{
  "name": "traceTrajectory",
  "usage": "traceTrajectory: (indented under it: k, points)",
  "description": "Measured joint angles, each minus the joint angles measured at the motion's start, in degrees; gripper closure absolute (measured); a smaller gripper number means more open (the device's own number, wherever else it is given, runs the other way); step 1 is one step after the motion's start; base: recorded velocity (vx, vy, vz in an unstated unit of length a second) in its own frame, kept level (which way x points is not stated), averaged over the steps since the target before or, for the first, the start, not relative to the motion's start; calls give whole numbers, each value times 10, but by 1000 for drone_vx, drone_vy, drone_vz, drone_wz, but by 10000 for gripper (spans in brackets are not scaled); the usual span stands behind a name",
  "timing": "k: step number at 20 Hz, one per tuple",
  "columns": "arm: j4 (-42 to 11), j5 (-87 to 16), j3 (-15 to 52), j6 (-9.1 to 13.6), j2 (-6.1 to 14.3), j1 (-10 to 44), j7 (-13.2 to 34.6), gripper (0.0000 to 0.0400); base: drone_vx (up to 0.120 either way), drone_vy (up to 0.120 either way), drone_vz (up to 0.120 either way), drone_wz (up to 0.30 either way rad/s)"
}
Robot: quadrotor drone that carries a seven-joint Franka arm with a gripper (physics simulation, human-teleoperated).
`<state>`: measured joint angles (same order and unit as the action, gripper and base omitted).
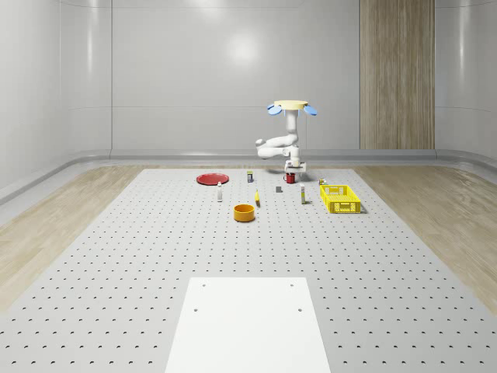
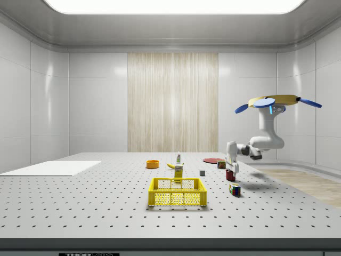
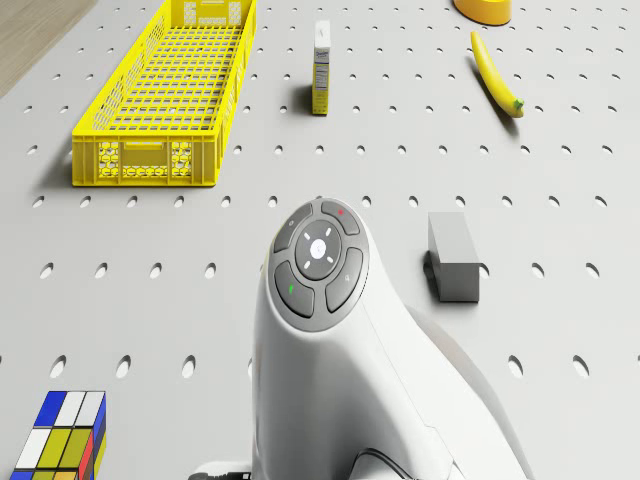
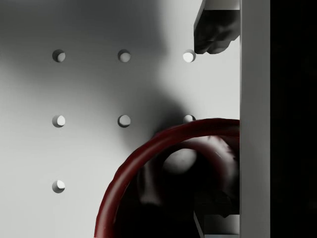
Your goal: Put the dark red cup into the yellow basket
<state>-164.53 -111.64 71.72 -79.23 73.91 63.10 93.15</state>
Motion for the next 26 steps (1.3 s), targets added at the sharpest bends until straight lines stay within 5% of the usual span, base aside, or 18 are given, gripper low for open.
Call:
traceTrajectory:
  k: [7, 10, 12, 15, 17, 20, 22, 23, 24, 26]
  points:
    - [5, -11, -16, -21, 16, 0, -3, 0, 0, 0, 0, 0]
    - [6, -11, -17, -27, 21, 0, -3, 146, 0, 0, 0, 0]
    - [6, -11, -17, -30, 24, 0, -3, 206, 0, 0, 0, 0]
    - [7, -10, -16, -34, 29, 3, 5, 241, 0, 0, 0, 0]
    - [3, -4, -10, -41, 46, 35, 67, 249, 0, 0, 0, 0]
    - [11, 2, -10, -60, 52, 7, -10, 285, 0, 0, 0, 0]
    - [5, 4, -19, -99, 63, -37, -42, 292, 0, 0, 0, 0]
    - [3, -1, -27, -144, 81, -60, -60, 315, 0, 0, 0, 0]
    - [4, 8, -30, -212, 110, -94, -124, 326, 0, 0, 0, 0]
    - [-34, 70, 6, -309, 218, -91, -7, 266, 0, 0, 0, 0]
